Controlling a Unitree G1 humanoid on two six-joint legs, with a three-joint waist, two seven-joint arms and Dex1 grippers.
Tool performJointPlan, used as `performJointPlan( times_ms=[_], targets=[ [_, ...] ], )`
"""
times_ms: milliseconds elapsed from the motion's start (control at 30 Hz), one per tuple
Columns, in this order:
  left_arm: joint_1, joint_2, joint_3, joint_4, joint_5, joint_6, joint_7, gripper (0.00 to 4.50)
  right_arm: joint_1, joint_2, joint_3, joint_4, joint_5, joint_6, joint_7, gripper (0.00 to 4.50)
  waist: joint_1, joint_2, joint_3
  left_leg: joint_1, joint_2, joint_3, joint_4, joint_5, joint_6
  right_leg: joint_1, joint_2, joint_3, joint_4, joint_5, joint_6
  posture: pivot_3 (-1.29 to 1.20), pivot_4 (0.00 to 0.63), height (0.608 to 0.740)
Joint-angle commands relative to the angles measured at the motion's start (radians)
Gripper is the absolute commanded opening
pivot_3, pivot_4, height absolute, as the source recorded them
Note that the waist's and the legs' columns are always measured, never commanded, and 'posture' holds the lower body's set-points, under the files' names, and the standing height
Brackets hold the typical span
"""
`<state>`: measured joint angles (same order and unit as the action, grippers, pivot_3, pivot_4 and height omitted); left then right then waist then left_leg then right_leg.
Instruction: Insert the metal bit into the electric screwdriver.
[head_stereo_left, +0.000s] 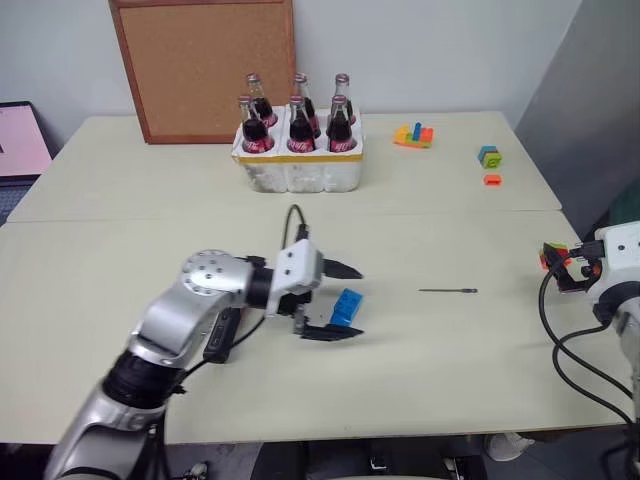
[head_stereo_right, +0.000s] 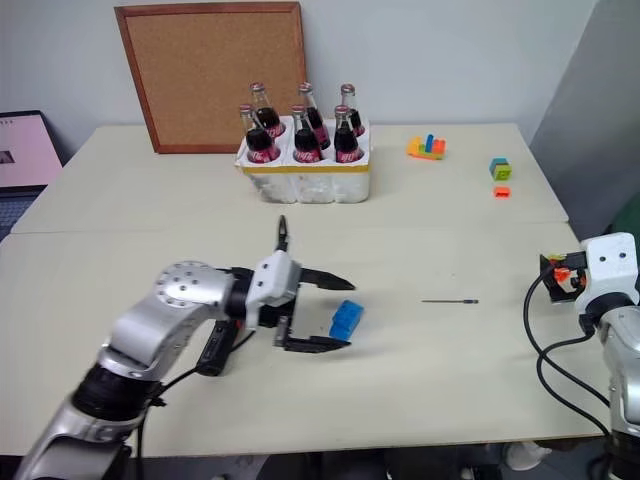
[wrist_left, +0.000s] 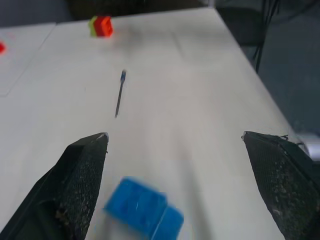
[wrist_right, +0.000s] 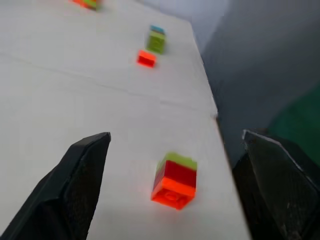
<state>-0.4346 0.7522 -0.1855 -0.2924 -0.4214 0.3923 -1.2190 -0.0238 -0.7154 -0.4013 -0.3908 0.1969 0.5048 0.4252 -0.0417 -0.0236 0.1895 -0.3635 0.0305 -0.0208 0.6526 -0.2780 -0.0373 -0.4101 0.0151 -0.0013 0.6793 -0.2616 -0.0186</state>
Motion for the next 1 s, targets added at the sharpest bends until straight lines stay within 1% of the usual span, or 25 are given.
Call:
performJointPlan(
  times_ms=[33, 167, 233, 333, 400, 467, 567, 667, 833, 1000],
  targets=[
    [0.042, 0.109, 0.095, -0.043, -0.015, 0.01, -0.042, 4.5, -0.016, -0.036, 0.078, -0.179, 0.165, 0.006, 0.189, 4.47, 0.0, 0.0, 0.0, 0.0, 0.0, -0.001, -0.001, 0.0, 0.0, 0.0, 0.0, -0.001, 0.0, 0.0, 0.0, 0.0, 0.15, 0.74],
    [0.122, 0.196, 0.146, -0.055, -0.009, 0.009, -0.052, 4.5, -0.056, -0.089, 0.242, -0.219, 0.193, 0.001, 0.328, 4.47, 0.003, 0.0, 0.0, 0.001, 0.0, -0.003, -0.005, 0.0, 0.0, -0.001, 0.0, -0.005, -0.002, 0.0, -0.001, 0.0, 0.15, 0.74],
    [0.186, 0.223, 0.174, -0.085, -0.02, 0.018, -0.049, 4.5, -0.115, -0.104, 0.348, -0.202, 0.176, -0.029, 0.399, 4.47, 0.006, 0.0, 0.0, 0.0, 0.0, -0.003, -0.005, 0.0, 0.0, -0.001, 0.0, -0.006, -0.003, 0.0, -0.001, 0.0, 0.15, 0.74],
    [0.261, 0.243, 0.199, -0.121, -0.019, 0.012, -0.04, 4.5, -0.201, -0.112, 0.476, -0.157, 0.137, -0.078, 0.489, 4.47, 0.01, -0.001, 0.001, -0.001, 0.0, -0.002, -0.006, 0.0, 0.0, -0.002, -0.001, -0.006, -0.007, 0.0, -0.001, 0.0, 0.15, 0.74],
    [0.301, 0.249, 0.21, -0.135, -0.011, 0.002, -0.03, 4.5, -0.262, -0.102, 0.562, -0.115, 0.116, -0.103, 0.555, 4.47, 0.012, -0.002, 0.001, -0.002, 0.0, -0.002, -0.006, 0.0, 0.0, -0.002, -0.001, -0.006, -0.009, 0.0, -0.001, 0.0, 0.15, 0.74],
    [0.322, 0.249, 0.219, -0.146, -0.009, 0.001, -0.019, 4.5, -0.303, -0.083, 0.627, -0.082, 0.093, -0.115, 0.588, 4.47, 0.017, -0.002, 0.001, -0.003, 0.001, -0.003, -0.006, 0.0, 0.0, -0.002, -0.001, -0.007, -0.012, 0.0, -0.001, 0.0, 0.15, 0.74],
    [0.336, 0.242, 0.229, -0.163, -0.017, 0.012, -0.002, 4.5, -0.332, -0.031, 0.681, -0.049, 0.082, -0.086, 0.573, 4.47, 0.019, -0.002, 0.001, -0.004, 0.001, -0.003, -0.006, 0.0, 0.0, -0.001, -0.001, -0.008, -0.014, 0.0, -0.001, 0.0, 0.15, 0.74],
    [0.357, 0.239, 0.231, -0.194, -0.02, 0.021, 0.018, 4.5, -0.318, 0.052, 0.699, -0.017, 0.069, -0.035, 0.487, 4.47, 0.019, -0.003, 0.001, -0.005, 0.001, -0.003, -0.007, 0.0, 0.0, -0.001, -0.002, -0.008, -0.015, 0.0, -0.001, 0.0, 0.15, 0.74],
    [0.365, 0.239, 0.237, -0.226, -0.047, 0.053, 0.034, 4.5, -0.238, 0.16, 0.674, -0.047, 0.094, 0.019, 0.377, 4.47, 0.019, -0.003, 0.001, -0.005, 0.002, -0.003, -0.007, 0.0, 0.0, -0.001, -0.003, -0.008, -0.014, 0.0, -0.001, 0.0, 0.15, 0.74],
    [0.339, 0.238, 0.211, -0.23, -0.054, 0.075, 0.034, 4.5, -0.198, 0.278, 0.671, -0.004, 0.074, 0.045, 0.255, 4.47, 0.016, -0.003, 0.001, -0.003, 0.001, -0.003, -0.007, 0.0, 0.0, -0.001, -0.003, -0.008, -0.012, 0.0, -0.001, 0.0, 0.15, 0.74]
  ],
)
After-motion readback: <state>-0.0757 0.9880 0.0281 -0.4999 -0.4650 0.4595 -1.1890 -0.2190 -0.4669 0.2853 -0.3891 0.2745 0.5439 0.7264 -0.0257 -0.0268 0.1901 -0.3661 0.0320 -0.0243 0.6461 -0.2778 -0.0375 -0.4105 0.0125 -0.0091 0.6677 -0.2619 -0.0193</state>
